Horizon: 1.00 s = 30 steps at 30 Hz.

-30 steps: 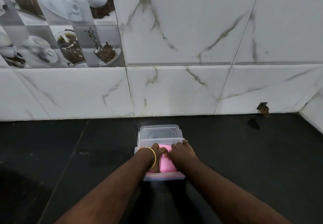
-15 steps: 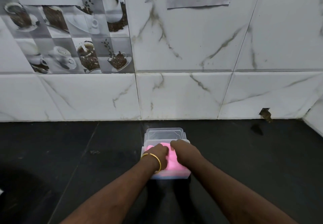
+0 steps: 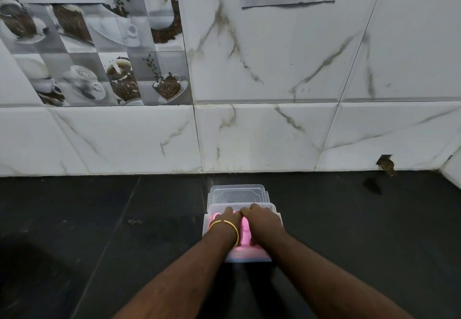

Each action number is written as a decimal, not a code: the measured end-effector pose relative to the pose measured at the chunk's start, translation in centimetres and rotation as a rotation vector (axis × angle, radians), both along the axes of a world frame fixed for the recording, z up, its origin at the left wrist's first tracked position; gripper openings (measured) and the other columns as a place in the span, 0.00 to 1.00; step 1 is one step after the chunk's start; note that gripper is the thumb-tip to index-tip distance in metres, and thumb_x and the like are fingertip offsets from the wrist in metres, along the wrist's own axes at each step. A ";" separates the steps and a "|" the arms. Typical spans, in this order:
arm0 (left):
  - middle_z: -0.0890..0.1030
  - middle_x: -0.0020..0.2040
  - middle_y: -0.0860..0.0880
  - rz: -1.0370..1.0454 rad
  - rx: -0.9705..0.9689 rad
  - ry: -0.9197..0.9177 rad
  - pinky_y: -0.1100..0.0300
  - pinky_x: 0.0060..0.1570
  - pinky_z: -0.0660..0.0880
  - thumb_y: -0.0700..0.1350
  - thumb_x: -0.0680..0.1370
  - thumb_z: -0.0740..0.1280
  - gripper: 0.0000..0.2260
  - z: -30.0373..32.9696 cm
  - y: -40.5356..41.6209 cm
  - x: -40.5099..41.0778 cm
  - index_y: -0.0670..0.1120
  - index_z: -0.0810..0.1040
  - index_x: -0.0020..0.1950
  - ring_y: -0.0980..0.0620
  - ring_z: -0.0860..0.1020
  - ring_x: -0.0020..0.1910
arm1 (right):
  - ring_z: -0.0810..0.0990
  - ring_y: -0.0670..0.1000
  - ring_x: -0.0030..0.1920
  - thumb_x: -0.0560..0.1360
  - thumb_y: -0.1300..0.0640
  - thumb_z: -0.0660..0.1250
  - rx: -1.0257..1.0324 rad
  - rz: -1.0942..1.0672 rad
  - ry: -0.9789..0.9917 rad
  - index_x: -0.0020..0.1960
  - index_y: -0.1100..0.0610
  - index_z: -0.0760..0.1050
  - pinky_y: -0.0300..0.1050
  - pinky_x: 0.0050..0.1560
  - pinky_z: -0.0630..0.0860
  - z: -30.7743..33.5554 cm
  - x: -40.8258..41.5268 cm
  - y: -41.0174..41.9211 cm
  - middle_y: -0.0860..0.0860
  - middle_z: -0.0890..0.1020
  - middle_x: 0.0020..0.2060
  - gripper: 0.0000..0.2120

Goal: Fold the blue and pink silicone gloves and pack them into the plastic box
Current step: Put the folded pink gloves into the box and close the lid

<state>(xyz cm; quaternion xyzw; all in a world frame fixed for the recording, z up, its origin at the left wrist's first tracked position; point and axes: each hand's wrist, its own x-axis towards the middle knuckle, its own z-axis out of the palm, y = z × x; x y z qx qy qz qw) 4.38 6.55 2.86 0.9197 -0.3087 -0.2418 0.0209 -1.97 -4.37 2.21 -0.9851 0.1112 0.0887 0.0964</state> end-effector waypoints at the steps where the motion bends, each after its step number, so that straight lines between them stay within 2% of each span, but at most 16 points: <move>1: 0.67 0.67 0.42 -0.004 0.003 0.010 0.46 0.65 0.70 0.51 0.72 0.70 0.34 -0.2 0.0 0.2 0.50 0.61 0.75 0.36 0.72 0.66 | 0.76 0.60 0.61 0.71 0.59 0.72 0.002 -0.002 -0.003 0.65 0.50 0.70 0.52 0.55 0.75 -0.2 0.1 -0.1 0.53 0.74 0.61 0.25; 6: 0.67 0.67 0.42 -0.039 0.027 0.024 0.46 0.64 0.70 0.51 0.72 0.68 0.33 -1.0 -0.1 0.7 0.49 0.60 0.75 0.36 0.73 0.65 | 0.76 0.61 0.62 0.71 0.61 0.71 -0.019 -0.002 0.029 0.66 0.51 0.70 0.53 0.57 0.76 -0.6 0.5 -0.2 0.54 0.75 0.61 0.25; 11: 0.66 0.68 0.42 -0.055 0.041 0.018 0.45 0.63 0.71 0.50 0.72 0.70 0.35 -1.2 0.0 0.9 0.49 0.59 0.76 0.35 0.73 0.65 | 0.75 0.60 0.62 0.75 0.61 0.66 -0.024 -0.009 0.021 0.66 0.52 0.71 0.54 0.58 0.76 -0.7 0.7 0.1 0.55 0.75 0.61 0.20; 16: 0.66 0.69 0.41 -0.093 0.098 0.037 0.45 0.64 0.70 0.48 0.75 0.66 0.29 0.3 0.3 0.7 0.45 0.61 0.74 0.37 0.71 0.67 | 0.76 0.60 0.61 0.70 0.63 0.72 0.012 0.026 0.096 0.67 0.52 0.72 0.53 0.58 0.75 0.0 0.7 -0.2 0.56 0.75 0.61 0.27; 18: 0.68 0.69 0.42 -0.111 0.125 0.041 0.46 0.63 0.71 0.49 0.75 0.65 0.27 1.2 0.3 0.9 0.47 0.64 0.73 0.38 0.72 0.66 | 0.76 0.60 0.62 0.70 0.62 0.73 0.033 0.048 0.158 0.68 0.52 0.72 0.52 0.60 0.76 0.4 1.1 -0.3 0.56 0.75 0.62 0.28; 21: 0.72 0.66 0.42 -0.180 0.158 -0.004 0.47 0.61 0.75 0.51 0.71 0.72 0.30 2.0 0.2 0.8 0.49 0.68 0.71 0.40 0.76 0.63 | 0.77 0.57 0.63 0.70 0.56 0.74 0.047 0.038 0.200 0.67 0.52 0.74 0.51 0.59 0.77 1.0 1.6 -0.3 0.55 0.78 0.62 0.26; 23: 0.72 0.66 0.42 -0.193 0.189 -0.046 0.46 0.59 0.74 0.49 0.69 0.75 0.33 1.9 0.1 0.3 0.50 0.68 0.72 0.40 0.75 0.64 | 0.79 0.58 0.59 0.64 0.53 0.79 0.054 0.029 0.227 0.66 0.50 0.74 0.50 0.55 0.77 1.2 1.7 -0.3 0.55 0.78 0.59 0.32; 26: 0.68 0.69 0.42 -0.188 0.204 -0.052 0.46 0.63 0.71 0.46 0.71 0.73 0.35 1.5 0.1 0.1 0.53 0.63 0.75 0.39 0.71 0.68 | 0.79 0.59 0.56 0.61 0.55 0.81 0.032 0.044 0.245 0.66 0.49 0.73 0.51 0.53 0.78 0.8 1.4 -0.2 0.56 0.75 0.59 0.36; 30: 0.67 0.70 0.41 -0.175 0.190 -0.023 0.45 0.66 0.69 0.45 0.72 0.72 0.32 1.3 -0.2 0.6 0.50 0.65 0.75 0.37 0.70 0.68 | 0.77 0.60 0.55 0.62 0.58 0.80 0.055 0.044 0.217 0.67 0.47 0.73 0.51 0.55 0.77 0.1 1.1 -0.3 0.55 0.71 0.57 0.36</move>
